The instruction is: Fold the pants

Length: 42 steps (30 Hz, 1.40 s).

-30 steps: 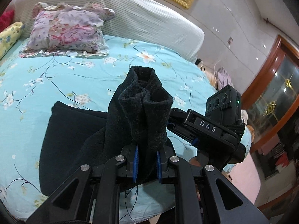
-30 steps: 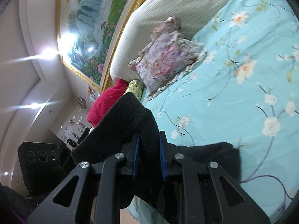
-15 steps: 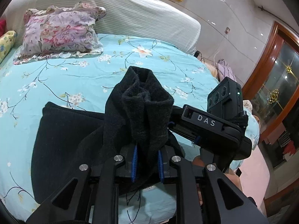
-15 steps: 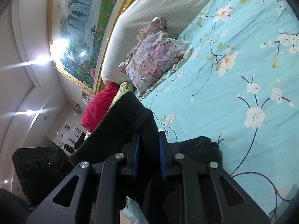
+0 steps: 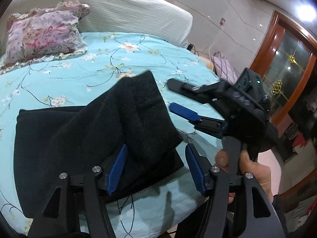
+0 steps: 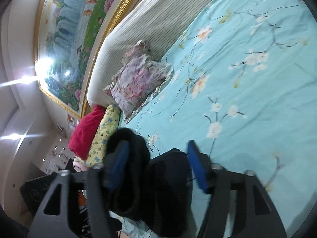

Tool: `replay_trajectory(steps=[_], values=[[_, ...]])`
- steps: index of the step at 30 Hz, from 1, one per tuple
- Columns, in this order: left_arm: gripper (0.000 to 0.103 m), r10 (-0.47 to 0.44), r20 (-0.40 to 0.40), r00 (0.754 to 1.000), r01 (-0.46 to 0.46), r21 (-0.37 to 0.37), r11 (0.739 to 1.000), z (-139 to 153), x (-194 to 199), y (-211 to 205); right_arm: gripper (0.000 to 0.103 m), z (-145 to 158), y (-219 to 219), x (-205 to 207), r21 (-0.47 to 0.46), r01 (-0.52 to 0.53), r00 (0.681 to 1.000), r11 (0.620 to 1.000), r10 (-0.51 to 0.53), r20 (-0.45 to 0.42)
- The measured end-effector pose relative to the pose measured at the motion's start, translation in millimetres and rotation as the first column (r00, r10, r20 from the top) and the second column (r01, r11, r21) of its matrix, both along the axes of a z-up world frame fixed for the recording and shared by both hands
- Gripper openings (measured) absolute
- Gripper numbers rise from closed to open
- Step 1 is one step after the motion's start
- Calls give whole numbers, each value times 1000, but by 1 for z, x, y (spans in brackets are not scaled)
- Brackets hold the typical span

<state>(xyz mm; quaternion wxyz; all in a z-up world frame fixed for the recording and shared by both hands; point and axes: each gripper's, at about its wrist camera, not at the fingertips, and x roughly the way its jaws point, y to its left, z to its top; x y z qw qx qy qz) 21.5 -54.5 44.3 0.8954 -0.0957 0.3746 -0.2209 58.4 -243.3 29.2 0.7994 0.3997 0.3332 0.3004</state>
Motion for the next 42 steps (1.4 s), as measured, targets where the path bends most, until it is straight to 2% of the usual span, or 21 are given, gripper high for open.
replay_trajectory(steps=[5,11,16,19,29,35,42], values=[[66,10,1,1000,-10,-46,999,7,-5,16,81,15,-3,-14,-44,25,999,999,-24,22],[71,44,31,999,-42,-75,996,20,-19,36,88,35,10,-28,-164,51,998,985,-45,37],[73,101,40,994,-97,-86,992,27,-24,56,94,54,26,-39,-298,90,995,950,-74,64],[75,145,32,989,-141,-102,985,28,-26,74,96,61,34,-45,-343,102,994,934,-78,82],[75,267,-13,964,-266,-124,956,18,-33,126,96,59,55,-49,-412,113,994,904,-106,39],[76,319,-50,947,-322,-125,938,8,-31,150,96,57,61,-50,-417,111,994,902,-108,32],[76,324,-94,941,-335,-146,931,-5,-26,162,96,51,71,-48,-427,92,995,900,-96,11]])
